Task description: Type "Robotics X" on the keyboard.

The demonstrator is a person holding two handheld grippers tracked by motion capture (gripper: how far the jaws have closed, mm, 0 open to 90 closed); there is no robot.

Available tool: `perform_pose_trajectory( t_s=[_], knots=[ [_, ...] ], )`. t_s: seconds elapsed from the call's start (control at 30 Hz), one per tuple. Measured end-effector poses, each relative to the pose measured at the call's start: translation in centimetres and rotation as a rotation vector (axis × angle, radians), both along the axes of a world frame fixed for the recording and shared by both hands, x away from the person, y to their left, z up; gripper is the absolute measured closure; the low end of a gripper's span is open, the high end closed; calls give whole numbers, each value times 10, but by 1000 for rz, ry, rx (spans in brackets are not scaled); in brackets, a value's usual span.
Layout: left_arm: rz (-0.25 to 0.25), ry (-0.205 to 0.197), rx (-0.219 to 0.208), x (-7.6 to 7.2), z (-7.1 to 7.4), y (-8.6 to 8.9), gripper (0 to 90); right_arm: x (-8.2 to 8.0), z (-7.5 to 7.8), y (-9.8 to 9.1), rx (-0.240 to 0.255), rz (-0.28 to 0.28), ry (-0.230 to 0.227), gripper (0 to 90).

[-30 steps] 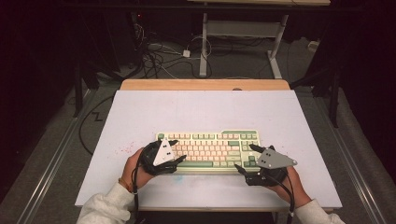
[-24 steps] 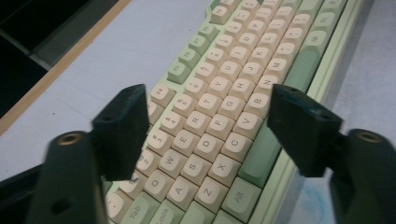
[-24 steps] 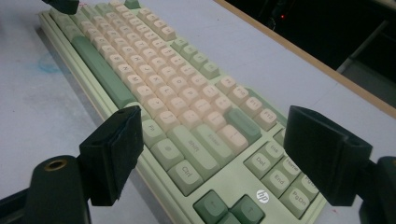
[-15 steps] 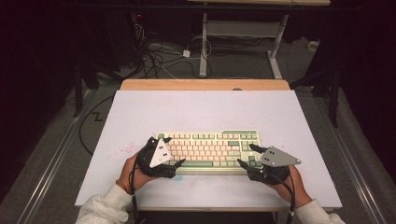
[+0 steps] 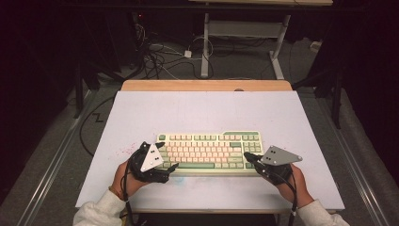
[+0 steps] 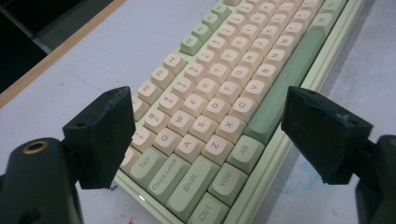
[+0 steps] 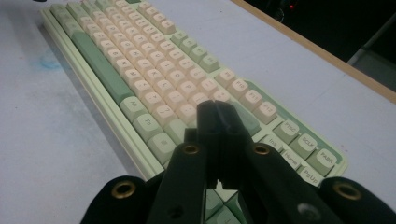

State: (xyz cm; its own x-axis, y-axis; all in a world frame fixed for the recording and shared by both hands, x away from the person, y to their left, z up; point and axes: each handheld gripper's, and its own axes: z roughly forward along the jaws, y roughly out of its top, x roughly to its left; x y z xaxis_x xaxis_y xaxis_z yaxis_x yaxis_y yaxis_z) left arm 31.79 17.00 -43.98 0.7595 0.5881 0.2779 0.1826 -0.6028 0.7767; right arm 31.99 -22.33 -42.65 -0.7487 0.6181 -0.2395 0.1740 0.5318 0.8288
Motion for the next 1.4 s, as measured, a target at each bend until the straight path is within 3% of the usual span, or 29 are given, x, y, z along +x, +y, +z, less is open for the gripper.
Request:
perform_pose_trajectory(
  t_s=[0.33,0.67,1.13,1.4],
  knots=[
    [40,38,3,-4,-4,18,172,9,-4,9,-32,-4,43,900],
    [67,48,-9,-5,-4,29,172,20,-8,22,-82,2,81,900],
    [53,69,-21,-5,-5,31,172,31,-24,31,-157,-9,135,900],
    [45,85,-31,-4,-3,31,172,32,-27,31,-161,-4,138,900]
  ],
)
